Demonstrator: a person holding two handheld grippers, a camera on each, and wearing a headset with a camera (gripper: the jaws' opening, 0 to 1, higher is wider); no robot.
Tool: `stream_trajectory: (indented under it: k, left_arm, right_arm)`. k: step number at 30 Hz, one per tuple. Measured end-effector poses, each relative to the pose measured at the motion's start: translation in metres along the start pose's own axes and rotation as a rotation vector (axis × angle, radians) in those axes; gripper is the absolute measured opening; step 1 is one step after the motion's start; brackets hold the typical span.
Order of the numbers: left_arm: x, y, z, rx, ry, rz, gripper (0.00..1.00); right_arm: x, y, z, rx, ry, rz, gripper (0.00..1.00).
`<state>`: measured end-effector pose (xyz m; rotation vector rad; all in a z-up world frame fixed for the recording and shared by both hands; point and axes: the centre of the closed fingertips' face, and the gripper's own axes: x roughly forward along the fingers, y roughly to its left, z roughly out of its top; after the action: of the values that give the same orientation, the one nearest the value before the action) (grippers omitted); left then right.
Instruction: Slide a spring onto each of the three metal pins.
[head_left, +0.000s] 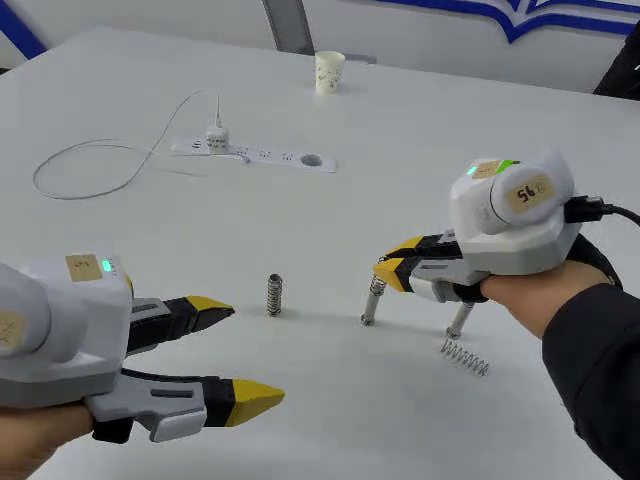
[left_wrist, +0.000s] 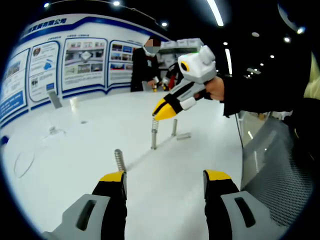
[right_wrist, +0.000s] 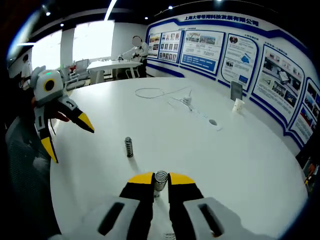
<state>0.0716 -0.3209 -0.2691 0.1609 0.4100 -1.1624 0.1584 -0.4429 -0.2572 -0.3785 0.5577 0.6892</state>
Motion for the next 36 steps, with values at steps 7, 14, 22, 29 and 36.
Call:
stream_trajectory:
  k: [7, 14, 22, 29, 36]
  left_arm:
    - [0.001, -0.001, -0.001, 0.001, 0.006, -0.003, 0.63]
    - [0.001, -0.001, -0.002, -0.001, 0.009, -0.002, 0.62]
    - [0.002, -0.001, -0.004, -0.003, 0.013, -0.005, 0.62]
    - [0.002, -0.002, -0.005, -0.004, 0.017, -0.007, 0.62]
    - [0.002, -0.002, -0.005, -0.006, 0.017, -0.005, 0.62]
  right_arm:
    - [0.007, 0.001, -0.007, 0.010, 0.008, 0.004, 0.11]
    - [0.014, 0.003, -0.015, 0.024, 0.019, 0.010, 0.11]
    - [0.021, 0.004, -0.023, 0.042, 0.032, 0.015, 0.12]
    - [0.025, 0.006, -0.030, 0.051, 0.045, 0.021, 0.12]
    - [0.029, 0.008, -0.035, 0.052, 0.057, 0.024, 0.12]
